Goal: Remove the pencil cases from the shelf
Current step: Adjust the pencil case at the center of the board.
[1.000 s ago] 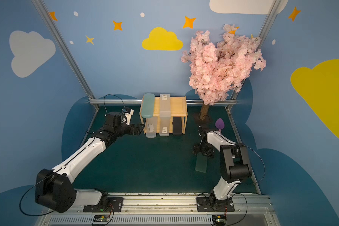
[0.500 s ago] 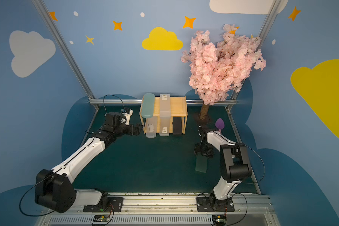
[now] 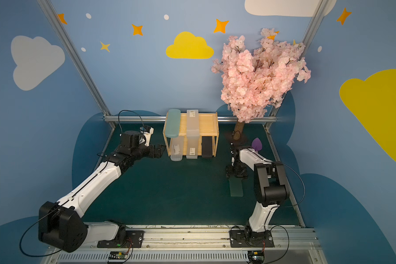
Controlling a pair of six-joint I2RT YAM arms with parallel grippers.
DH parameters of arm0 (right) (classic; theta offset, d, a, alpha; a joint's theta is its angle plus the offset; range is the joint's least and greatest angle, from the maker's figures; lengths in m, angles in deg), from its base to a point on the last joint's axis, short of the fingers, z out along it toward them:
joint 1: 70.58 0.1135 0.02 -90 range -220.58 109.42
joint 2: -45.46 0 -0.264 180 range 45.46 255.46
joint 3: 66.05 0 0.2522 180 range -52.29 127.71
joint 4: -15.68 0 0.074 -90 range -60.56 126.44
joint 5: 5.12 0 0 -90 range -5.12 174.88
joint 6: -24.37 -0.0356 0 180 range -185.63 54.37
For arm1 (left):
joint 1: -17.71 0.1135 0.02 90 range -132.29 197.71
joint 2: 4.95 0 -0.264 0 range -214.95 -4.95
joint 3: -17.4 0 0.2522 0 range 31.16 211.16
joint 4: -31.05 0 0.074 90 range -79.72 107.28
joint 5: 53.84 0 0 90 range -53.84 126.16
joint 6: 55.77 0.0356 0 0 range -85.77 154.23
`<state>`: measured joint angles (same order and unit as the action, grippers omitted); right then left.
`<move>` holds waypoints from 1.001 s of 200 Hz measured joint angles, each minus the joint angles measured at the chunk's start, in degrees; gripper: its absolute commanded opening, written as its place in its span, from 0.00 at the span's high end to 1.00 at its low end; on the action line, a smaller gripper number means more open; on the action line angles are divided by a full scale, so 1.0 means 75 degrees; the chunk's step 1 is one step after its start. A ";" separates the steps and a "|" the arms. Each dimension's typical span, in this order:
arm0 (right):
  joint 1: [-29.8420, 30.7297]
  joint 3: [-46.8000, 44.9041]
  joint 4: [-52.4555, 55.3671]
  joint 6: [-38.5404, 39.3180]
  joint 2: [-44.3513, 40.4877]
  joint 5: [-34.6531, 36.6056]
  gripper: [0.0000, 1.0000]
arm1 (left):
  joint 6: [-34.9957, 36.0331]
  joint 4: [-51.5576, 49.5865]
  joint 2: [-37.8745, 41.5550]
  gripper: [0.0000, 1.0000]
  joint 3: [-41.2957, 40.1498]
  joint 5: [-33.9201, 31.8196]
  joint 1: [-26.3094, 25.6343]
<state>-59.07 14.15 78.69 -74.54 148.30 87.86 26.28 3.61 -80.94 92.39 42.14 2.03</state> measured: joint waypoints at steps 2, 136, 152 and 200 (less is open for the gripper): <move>0.0000 0.0000 -0.0003 0.0015 0.0000 0.0003 0.44 | 0.0003 0.0000 0.0006 0.00 0.0000 0.0000 0.0003; -0.0624 -0.0248 -0.0373 0.0455 -0.0181 0.0015 0.35 | 0.0015 -0.0023 0.0017 0.00 0.0000 0.0000 0.0041; -0.0624 -0.0248 -0.0373 0.0455 -0.0181 0.0015 0.22 | 0.0026 -0.0047 0.0017 0.00 0.0000 -0.0003 0.0041; -0.0659 -0.0382 -0.0493 0.0428 -0.0192 0.0140 0.02 | 0.0032 -0.0061 0.0017 0.00 0.0000 0.0000 0.0041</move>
<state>-64.01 11.29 75.00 -71.32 146.86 88.91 26.52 3.15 -80.81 92.39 42.14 2.33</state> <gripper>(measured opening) 0.965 0.998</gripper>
